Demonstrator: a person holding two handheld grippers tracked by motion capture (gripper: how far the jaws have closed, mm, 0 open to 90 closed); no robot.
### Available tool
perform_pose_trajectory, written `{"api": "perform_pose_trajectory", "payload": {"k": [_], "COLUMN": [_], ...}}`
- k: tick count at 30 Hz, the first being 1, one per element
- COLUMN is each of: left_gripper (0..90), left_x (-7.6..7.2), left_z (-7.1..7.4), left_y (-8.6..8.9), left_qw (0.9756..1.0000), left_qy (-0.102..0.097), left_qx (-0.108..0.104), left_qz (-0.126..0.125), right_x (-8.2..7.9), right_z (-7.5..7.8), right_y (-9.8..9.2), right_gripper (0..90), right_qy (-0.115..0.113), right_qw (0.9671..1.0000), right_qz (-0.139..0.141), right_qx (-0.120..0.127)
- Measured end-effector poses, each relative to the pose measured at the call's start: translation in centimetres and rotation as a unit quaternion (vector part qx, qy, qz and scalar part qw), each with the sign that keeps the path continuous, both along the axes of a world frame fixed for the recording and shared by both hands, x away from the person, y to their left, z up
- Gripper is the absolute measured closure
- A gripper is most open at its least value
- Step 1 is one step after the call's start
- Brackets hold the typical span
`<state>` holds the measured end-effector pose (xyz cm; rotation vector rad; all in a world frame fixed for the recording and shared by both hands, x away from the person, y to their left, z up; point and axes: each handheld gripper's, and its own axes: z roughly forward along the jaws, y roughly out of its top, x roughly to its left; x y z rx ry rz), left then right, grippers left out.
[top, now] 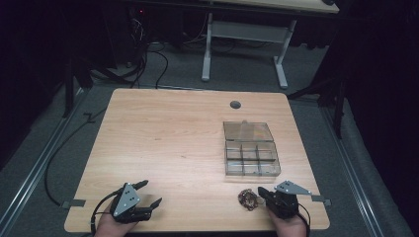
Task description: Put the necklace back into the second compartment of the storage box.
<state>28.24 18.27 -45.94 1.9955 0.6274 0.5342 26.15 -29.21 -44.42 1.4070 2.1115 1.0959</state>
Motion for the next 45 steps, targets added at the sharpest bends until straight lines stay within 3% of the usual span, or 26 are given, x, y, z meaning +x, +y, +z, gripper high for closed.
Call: {"api": "perform_pose_trajectory", "payload": {"k": [1,3,4,7,9,10,11,13,14,15,20,25,28,29,32,34,41,42,43,45], "left_gripper": [24.6,24.6,24.6,24.6,24.7,24.8,24.8,24.8,24.8,24.9,25.0,25.1,25.2,25.2,25.2,25.2,25.3,25.3,25.3,25.3], "left_x": [0.0,0.0,0.0,0.1,0.1,0.1,0.1,0.0,0.0,0.1,0.1,0.1,0.0,0.0,0.0,0.0,0.0,0.0,0.0,0.0], "left_z": [0.0,0.0,0.0,0.0,0.0,0.0,0.0,0.0,0.0,0.0,0.0,0.0,0.0,0.0,0.0,0.0,0.0,0.0,0.0,0.0], "left_y": [0.0,0.0,0.0,0.0,0.0,0.0,0.0,0.0,0.0,0.0,0.0,0.0,0.0,0.0,0.0,0.0,-0.1,0.0,0.0,0.0], "left_qw": [1.0,1.0,1.0,1.0,1.0,1.0,1.0,1.0,1.0,1.0,1.0,1.0,1.0,1.0,1.0,1.0,1.0,1.0,1.0,1.0], "left_qy": [0.0,0.0,0.001,0.002,0.003,0.003,0.003,0.002,0.002,0.002,0.003,0.003,0.002,0.002,0.0,-0.001,0.0,-0.001,0.0,0.001], "left_qx": [0.0,-0.001,-0.001,0.0,0.002,0.002,0.002,0.001,0.001,0.0,0.0,-0.001,-0.001,-0.001,0.0,0.001,0.001,0.001,0.0,-0.001], "left_qz": [0.0,-0.001,-0.001,-0.002,-0.002,-0.002,-0.002,-0.002,-0.002,-0.002,-0.003,-0.003,-0.003,-0.003,-0.003,-0.003,-0.002,-0.004,-0.006,-0.007], "right_x": [-0.7,-1.0,-1.7,-2.3,-2.5,-2.4,-2.4,-1.6,-1.6,-1.2,0.2,1.3,0.5,0.5,-0.5,-0.8,-0.7,-0.6,-0.4,-0.3], "right_z": [0.8,1.1,1.5,1.8,1.6,0.9,0.9,-0.4,-0.4,-0.8,-0.9,-0.7,0.5,0.5,1.8,2.0,1.5,1.4,1.2,1.2], "right_y": [0.4,0.8,1.5,2.3,3.2,3.9,3.9,4.4,4.4,4.6,5.4,5.3,4.3,4.3,3.0,2.2,0.3,0.2,0.0,-0.2], "right_gripper": [89.7,89.7,90.0,90.0,90.0,90.0,90.0,90.0,90.0,90.0,90.0,89.8,89.7,89.7,90.0,90.0,90.0,90.0,90.0,89.7], "right_qy": [-0.016,-0.016,-0.023,-0.027,-0.024,-0.011,-0.011,0.017,0.017,0.027,0.028,0.022,-0.002,-0.002,-0.041,-0.052,-0.038,-0.034,-0.023,-0.017], "right_qw": [0.9997,0.9992,0.9975,0.996,0.995,0.9952,0.9952,0.9952,0.9952,0.9954,0.996,0.9977,0.9989,0.9989,0.9988,0.9986,0.9989,0.999,0.9987,0.9985], "right_qz": [0.017,0.029,0.057,0.078,0.092,0.097,0.097,0.096,0.096,0.091,0.08,0.061,0.047,0.047,0.026,0.011,-0.026,-0.029,-0.039,-0.047], "right_qx": [0.012,0.023,0.035,0.037,0.031,0.013,0.013,-0.008,-0.008,-0.014,-0.028,-0.018,0.007,0.007,0.002,0.002,0.002,-0.002,-0.022,-0.024]}}
